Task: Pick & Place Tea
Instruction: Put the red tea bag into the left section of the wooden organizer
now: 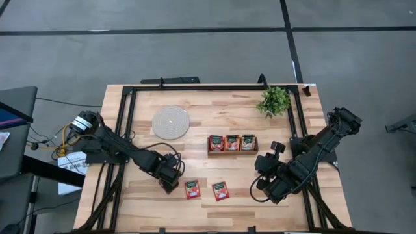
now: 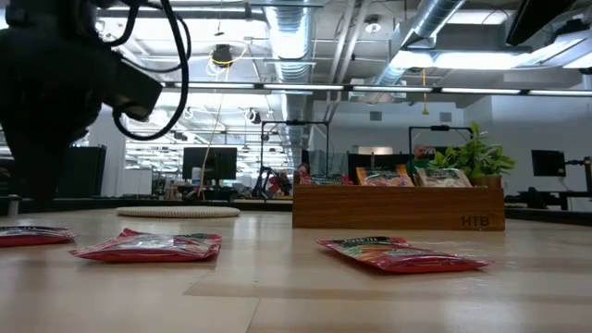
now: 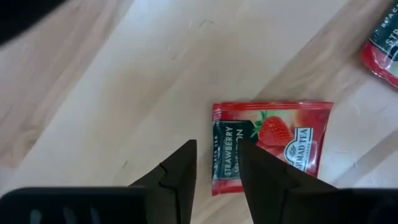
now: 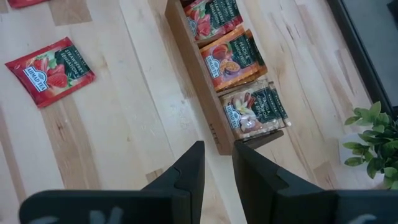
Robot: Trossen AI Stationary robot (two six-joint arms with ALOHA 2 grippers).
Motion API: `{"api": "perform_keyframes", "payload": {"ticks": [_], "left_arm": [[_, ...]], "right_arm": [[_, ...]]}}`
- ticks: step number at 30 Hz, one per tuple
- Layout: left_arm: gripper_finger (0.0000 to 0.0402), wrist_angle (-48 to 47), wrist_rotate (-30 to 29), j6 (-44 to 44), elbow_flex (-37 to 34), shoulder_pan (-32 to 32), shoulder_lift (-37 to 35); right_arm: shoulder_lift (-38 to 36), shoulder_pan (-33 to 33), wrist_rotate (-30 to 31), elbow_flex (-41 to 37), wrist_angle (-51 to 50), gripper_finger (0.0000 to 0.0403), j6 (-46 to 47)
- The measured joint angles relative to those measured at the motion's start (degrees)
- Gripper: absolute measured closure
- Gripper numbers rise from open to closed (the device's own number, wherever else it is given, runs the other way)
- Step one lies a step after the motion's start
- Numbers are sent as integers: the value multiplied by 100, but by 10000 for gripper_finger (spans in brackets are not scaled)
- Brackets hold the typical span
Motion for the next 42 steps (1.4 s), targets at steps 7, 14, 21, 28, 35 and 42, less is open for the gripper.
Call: {"api": "perform_keyframes", "payload": {"ticks": [7,14,21,28,35,42], "left_arm": [[294,403,211,-304,-316,34,7],[294,436,269,-305,-323,32,162],[294,438,470,-250,-264,40,620],[347,504,465,-156,-291,40,597],[399,534,480,-158,-299,40,598],[401,51,264,-15,-42,25,619]], "right_arm": [[0,-1,0,0,0,327,0],[0,-2,0,0,-2,327,-4],[1,-2,1,0,-4,327,-4],[0,0,1,0,-8,327,-9],[0,0,2,0,-4,327,-7],[0,0,2,0,-4,327,-7]]}}
